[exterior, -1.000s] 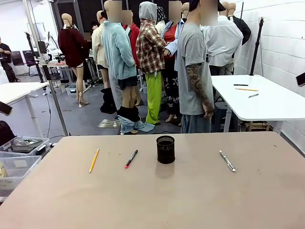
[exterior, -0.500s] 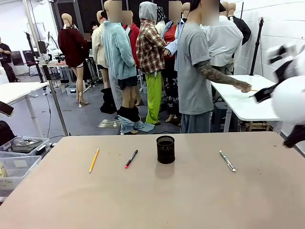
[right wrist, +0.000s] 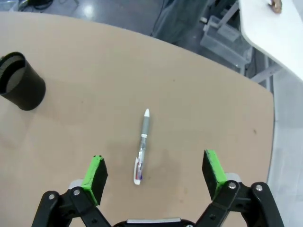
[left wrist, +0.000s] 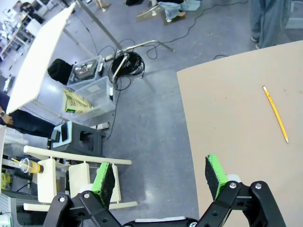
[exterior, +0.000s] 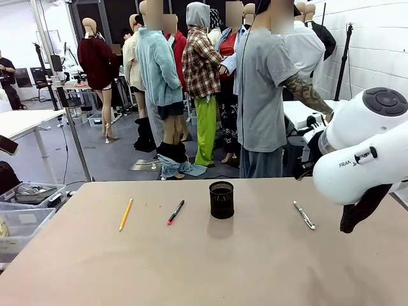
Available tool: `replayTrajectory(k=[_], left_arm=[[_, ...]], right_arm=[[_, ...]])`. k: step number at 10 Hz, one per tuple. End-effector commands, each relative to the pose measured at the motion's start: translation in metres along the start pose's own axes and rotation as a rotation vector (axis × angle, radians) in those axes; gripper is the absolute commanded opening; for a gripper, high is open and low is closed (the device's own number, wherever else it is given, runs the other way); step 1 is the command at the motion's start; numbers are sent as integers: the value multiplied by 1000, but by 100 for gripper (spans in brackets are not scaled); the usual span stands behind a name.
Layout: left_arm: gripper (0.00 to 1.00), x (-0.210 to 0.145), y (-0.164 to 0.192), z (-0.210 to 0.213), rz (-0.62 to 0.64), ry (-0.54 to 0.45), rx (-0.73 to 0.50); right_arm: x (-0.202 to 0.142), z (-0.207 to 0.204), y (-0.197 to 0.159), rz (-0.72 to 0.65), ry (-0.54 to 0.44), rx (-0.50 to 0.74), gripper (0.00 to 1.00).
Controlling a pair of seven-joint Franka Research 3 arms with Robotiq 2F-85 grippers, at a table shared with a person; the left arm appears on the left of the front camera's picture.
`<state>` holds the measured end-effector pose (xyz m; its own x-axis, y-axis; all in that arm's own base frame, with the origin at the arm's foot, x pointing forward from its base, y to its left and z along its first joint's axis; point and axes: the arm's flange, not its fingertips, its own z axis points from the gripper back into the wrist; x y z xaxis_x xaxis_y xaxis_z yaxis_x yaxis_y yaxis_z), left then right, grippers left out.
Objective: Place the pens into the pen holder.
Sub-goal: Pick up a writing instrument from the table and place it into the Pen holder.
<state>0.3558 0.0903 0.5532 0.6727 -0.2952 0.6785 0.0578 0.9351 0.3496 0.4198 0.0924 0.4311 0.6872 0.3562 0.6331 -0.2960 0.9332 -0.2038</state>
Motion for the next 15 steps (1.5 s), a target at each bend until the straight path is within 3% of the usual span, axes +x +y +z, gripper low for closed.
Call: replayTrajectory(k=[1, 4, 6, 11, 13, 15], left_arm=[[100, 1, 1, 0, 0, -8, 9], [100, 1, 1, 0, 0, -8, 9], [100, 1, 1, 0, 0, -8, 9], [100, 1, 1, 0, 0, -8, 9], [100, 1, 1, 0, 0, -8, 9], [100, 1, 1, 0, 0, -8, 9]], right_arm=[[3, 18, -9, -11, -28, -13, 100], [6, 0, -4, -10, 2, -5, 100], [18, -36, -14, -68, 84, -12, 100], [37, -120, -6, -42, 430, 89, 100], [37, -146, -3, -59, 496, 37, 100], [35, -167, 0, -51, 550, 65, 100]])
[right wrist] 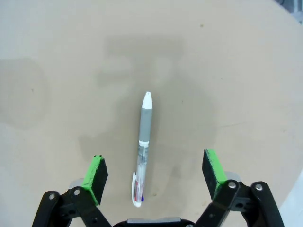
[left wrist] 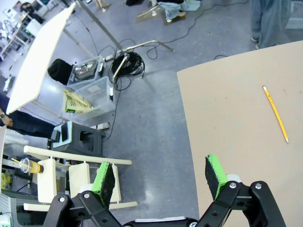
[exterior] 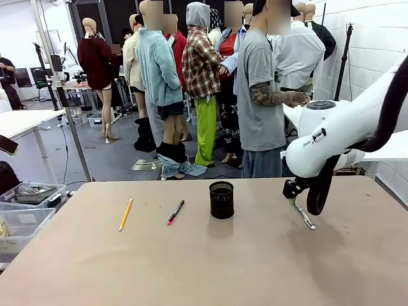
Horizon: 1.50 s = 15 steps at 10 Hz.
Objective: Place the pens into the pen holder.
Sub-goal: Pick up a writing instrument from the table and place it into the Pen holder.
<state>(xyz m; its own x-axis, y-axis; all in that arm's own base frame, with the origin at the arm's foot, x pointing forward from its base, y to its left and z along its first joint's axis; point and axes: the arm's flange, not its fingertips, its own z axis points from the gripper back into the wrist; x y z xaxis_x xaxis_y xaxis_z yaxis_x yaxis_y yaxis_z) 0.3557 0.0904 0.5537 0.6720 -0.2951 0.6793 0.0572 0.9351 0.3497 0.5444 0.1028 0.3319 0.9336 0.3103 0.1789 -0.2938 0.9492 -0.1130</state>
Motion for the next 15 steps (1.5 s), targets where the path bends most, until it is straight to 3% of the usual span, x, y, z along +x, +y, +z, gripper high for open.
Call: replayTrajectory(k=[1, 5, 6, 10, 11, 15], left_arm=[[100, 0, 1, -1, 0, -7, 9], [100, 0, 1, -1, 0, -7, 9], [100, 0, 1, -1, 0, -7, 9], [100, 0, 1, -1, 0, -7, 9], [100, 0, 1, -1, 0, -7, 9], [100, 0, 1, -1, 0, -7, 9]], right_arm=[[13, -11, 8, 1, 40, 3, 100], [11, -31, 6, -22, 73, 20, 100], [11, -32, 6, -21, 74, 15, 86], [9, -33, 0, -33, 107, 49, 7], [10, -34, 1, -25, 120, 48, 0], [18, -43, 11, 12, 180, 53, 0]])
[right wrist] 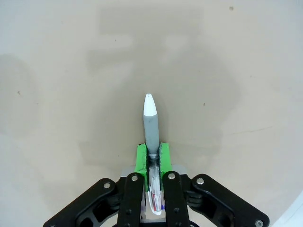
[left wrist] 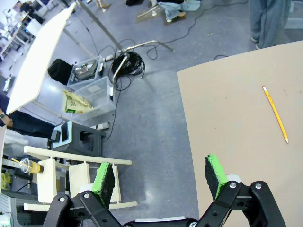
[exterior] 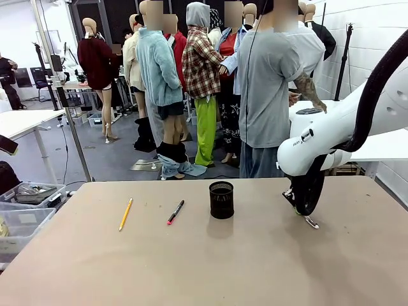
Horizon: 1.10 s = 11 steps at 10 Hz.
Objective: Place the pens into the pen holder.
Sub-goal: Pick up a writing instrument from the table and place it into the Pen holder.
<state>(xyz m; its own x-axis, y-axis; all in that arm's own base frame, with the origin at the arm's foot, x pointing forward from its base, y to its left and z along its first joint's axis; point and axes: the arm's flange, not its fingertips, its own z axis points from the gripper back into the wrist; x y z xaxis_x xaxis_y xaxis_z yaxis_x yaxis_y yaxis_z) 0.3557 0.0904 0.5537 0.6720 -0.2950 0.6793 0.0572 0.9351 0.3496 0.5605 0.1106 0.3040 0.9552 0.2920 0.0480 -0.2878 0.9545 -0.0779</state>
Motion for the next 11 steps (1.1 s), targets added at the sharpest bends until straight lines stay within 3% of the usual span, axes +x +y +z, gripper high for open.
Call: replayTrajectory(k=[1, 2, 3, 5, 7, 10, 11], left_arm=[[100, 0, 1, -1, 0, -7, 9], [100, 0, 1, -1, 0, -7, 9], [100, 0, 1, -1, 0, -7, 9], [100, 0, 1, -1, 0, -7, 9], [100, 0, 1, -1, 0, -7, 9], [100, 0, 1, -1, 0, -7, 9], [100, 0, 1, -1, 0, -7, 9]], right_arm=[[9, -13, 8, 39, 69, 16, 0], [8, -10, 9, 79, 60, 51, 0], [4, 2, 9, 190, -17, 166, 0], [-8, 36, 12, 383, -258, 330, 0], [-16, 68, 18, 511, -486, 393, 0], [-11, 98, 46, 689, -803, 557, 0], [-9, 106, 53, 692, -912, 573, 0]])
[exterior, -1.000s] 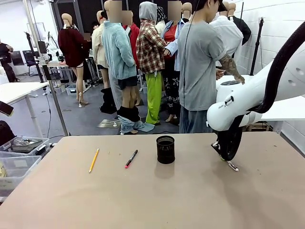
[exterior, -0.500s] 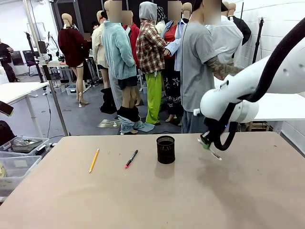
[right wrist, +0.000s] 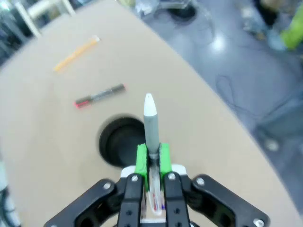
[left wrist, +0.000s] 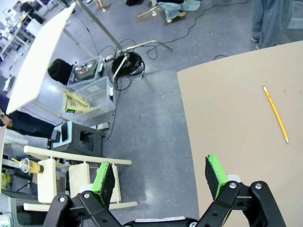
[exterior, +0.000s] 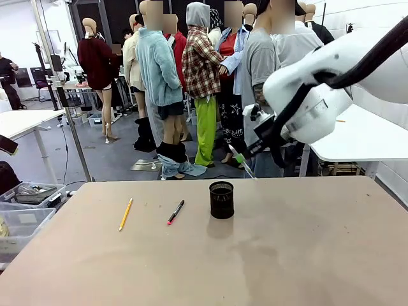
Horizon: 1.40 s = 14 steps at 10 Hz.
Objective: Place the pens into the pen holder.
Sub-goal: Pick up a writing instrument from the table and place it into the Pen holder.
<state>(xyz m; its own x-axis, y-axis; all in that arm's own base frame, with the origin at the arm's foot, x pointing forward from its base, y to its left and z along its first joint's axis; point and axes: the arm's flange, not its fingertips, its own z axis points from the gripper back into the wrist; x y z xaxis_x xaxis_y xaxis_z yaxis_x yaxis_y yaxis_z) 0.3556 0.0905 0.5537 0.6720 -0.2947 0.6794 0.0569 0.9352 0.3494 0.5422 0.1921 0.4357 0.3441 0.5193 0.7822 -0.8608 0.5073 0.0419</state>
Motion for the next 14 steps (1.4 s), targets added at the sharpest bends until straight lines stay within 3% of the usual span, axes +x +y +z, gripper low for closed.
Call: replayTrajectory(k=[1, 7, 12, 14], left_arm=[[100, 0, 0, -1, 0, -7, 9], [100, 0, 0, -1, 0, -7, 9], [100, 0, 0, -1, 0, -7, 9], [100, 0, 0, -1, 0, -7, 9]], right_arm=[[-34, 3, 1, 48, -183, 145, 0], [-21, -54, -8, 95, -262, 365, 0], [-17, -81, -21, 98, -223, 323, 0], [-21, -95, -33, 95, -202, 371, 0]])
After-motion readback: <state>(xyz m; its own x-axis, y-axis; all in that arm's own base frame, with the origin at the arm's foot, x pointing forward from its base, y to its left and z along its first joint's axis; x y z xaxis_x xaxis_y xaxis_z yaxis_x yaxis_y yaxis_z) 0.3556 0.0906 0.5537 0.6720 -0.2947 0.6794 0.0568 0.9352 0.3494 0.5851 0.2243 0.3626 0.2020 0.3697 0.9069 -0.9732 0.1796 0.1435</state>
